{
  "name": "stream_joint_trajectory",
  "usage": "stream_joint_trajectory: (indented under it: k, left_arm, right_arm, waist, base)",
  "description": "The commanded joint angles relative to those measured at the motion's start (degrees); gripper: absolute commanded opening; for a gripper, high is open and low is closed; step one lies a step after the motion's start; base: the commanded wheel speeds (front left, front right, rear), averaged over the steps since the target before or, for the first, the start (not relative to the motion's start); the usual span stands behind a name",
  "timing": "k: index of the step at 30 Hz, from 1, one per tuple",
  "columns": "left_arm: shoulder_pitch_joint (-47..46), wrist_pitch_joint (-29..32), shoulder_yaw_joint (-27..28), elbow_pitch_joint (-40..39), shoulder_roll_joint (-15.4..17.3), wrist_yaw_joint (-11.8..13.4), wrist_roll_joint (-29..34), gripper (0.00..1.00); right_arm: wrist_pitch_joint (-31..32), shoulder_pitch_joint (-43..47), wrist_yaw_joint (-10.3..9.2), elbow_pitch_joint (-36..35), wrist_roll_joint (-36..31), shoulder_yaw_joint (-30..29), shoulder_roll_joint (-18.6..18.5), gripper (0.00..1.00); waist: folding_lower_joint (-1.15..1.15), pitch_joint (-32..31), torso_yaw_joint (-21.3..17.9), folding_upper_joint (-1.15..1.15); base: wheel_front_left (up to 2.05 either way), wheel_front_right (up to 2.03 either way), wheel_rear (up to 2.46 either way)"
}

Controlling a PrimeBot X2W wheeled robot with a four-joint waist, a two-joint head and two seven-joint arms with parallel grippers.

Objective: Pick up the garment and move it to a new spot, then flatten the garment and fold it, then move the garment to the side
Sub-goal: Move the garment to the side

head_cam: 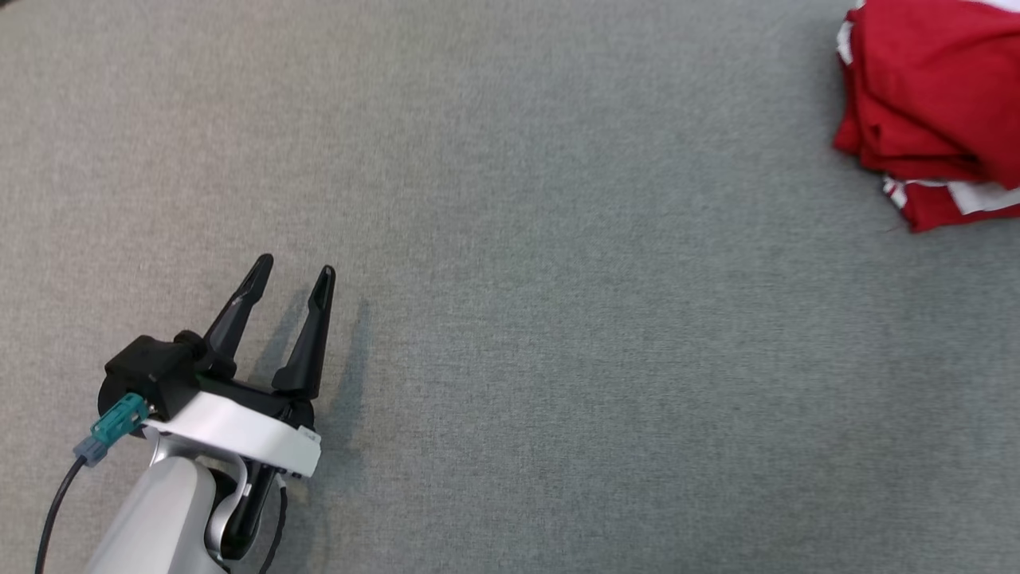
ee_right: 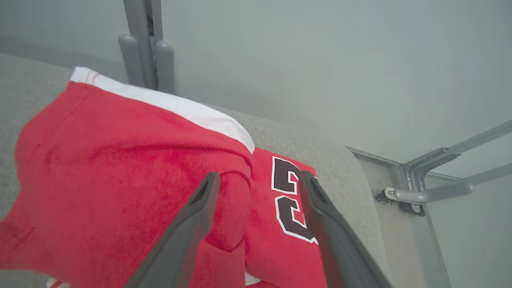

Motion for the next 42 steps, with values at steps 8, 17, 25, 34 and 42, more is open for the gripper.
stream_joint_trajectory:
  k: [8, 17, 25, 34, 42]
  left_arm:
    - [4.4, 0.0, 3.0, 0.0, -0.3, 1.0, -0.3, 1.00]
    - [9.3, 0.0, 6.1, -2.3, 0.2, 2.7, -0.6, 1.00]
    - [12.7, 0.0, 9.0, -7.2, 0.7, 4.5, 0.1, 1.00]
    - [15.9, 0.0, 12.7, -11.1, -1.0, 5.0, 1.2, 1.00]
    - [17.8, 0.0, 15.7, -12.1, -4.4, 6.3, 3.8, 1.00]
  right_arm:
    - [-13.2, 3.7, 0.00, -1.3, 1.4, -3.1, 5.8, 1.00]
    - [-19.0, 9.5, 0.00, -8.6, 3.4, -7.2, 5.5, 1.00]
    - [-19.3, 22.5, 0.00, -25.1, -1.3, -20.2, 3.0, 1.00]
    - [-19.3, 47.6, 0.00, -43.6, -13.1, -40.6, 9.7, 1.00]
    - [-19.3, 61.9, 0.00, -54.6, -18.5, -49.6, 17.1, 1.00]
  waist:
    - [0.00, -11.2, -5.2, 0.00]
    - [0.00, -17.1, -8.6, 0.00]
    - [0.00, -19.3, -9.4, 0.00]
    - [0.00, -21.3, -8.5, 0.00]
    - [0.00, -22.3, -7.7, 0.00]
  base:
    - [0.00, 0.00, 0.00]
    - [0.00, 0.00, 0.00]
    - [0.00, 0.00, 0.00]
    - [0.00, 0.00, 0.00]
    - [0.00, 0.00, 0.00]
